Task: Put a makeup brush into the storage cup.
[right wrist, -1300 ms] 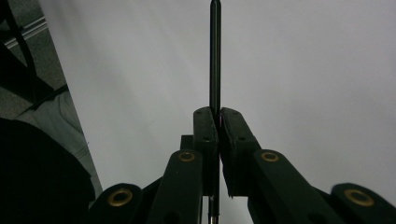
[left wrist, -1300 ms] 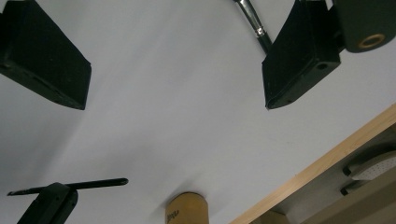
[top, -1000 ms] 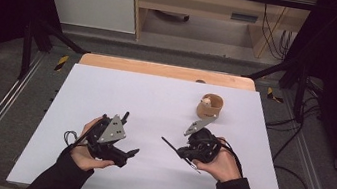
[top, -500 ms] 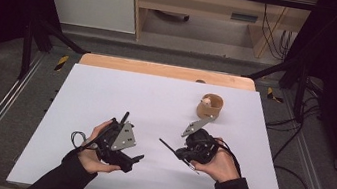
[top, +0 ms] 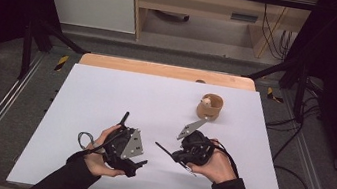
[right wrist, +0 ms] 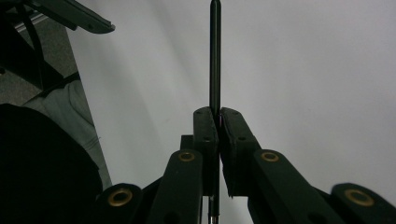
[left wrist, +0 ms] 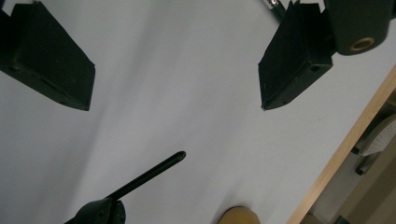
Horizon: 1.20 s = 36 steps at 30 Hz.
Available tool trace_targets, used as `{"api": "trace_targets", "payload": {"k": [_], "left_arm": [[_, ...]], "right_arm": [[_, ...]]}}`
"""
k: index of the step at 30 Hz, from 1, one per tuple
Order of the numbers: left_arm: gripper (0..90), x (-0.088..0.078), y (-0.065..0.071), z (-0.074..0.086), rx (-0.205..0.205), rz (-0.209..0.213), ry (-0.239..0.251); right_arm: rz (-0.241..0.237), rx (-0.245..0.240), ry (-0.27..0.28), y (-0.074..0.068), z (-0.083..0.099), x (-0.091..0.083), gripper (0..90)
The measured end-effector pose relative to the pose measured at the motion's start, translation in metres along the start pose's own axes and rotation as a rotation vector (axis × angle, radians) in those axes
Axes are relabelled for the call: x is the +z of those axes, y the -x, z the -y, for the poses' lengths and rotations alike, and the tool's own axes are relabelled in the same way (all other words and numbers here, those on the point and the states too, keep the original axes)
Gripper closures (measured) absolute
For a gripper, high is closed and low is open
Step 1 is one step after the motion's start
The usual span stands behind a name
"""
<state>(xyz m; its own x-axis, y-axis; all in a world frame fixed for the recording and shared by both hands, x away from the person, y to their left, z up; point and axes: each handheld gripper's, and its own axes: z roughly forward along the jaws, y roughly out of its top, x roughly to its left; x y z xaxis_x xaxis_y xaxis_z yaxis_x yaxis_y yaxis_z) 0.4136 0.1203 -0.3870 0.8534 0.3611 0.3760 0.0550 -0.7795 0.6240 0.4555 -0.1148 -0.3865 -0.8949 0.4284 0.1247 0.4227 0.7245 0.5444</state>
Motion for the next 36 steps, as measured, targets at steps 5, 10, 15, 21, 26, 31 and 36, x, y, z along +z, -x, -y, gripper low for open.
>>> {"api": "trace_targets", "payload": {"k": [5,10,15,21,26,31,36], "left_arm": [[11.8,0.0,0.002,-0.004,0.046,-0.001,-0.014],[13.7,0.002,0.004,-0.007,0.076,0.002,-0.016],[14.4,0.006,0.006,-0.011,0.112,0.01,-0.031],[15.3,0.008,0.009,-0.014,0.147,0.013,-0.043],[18.1,0.01,0.012,-0.018,0.194,0.012,-0.042],[21.3,0.013,0.015,-0.019,0.247,-0.012,-0.066],[26.1,0.017,0.019,-0.019,0.284,-0.008,-0.074]], "right_arm": [[-0.012,-0.007,-0.003,-0.002,-0.002,0.003,85.9],[-0.019,-0.01,-0.01,-0.003,-0.003,0.004,85.8],[-0.026,-0.013,-0.008,-0.005,-0.005,0.006,85.8],[-0.035,-0.016,-0.013,-0.008,-0.007,0.008,85.8],[-0.04,-0.021,-0.023,-0.009,-0.007,0.009,85.8],[-0.04,-0.013,-0.022,-0.01,-0.008,0.01,85.8],[-0.049,-0.019,-0.036,-0.01,-0.008,0.012,85.8]]}}
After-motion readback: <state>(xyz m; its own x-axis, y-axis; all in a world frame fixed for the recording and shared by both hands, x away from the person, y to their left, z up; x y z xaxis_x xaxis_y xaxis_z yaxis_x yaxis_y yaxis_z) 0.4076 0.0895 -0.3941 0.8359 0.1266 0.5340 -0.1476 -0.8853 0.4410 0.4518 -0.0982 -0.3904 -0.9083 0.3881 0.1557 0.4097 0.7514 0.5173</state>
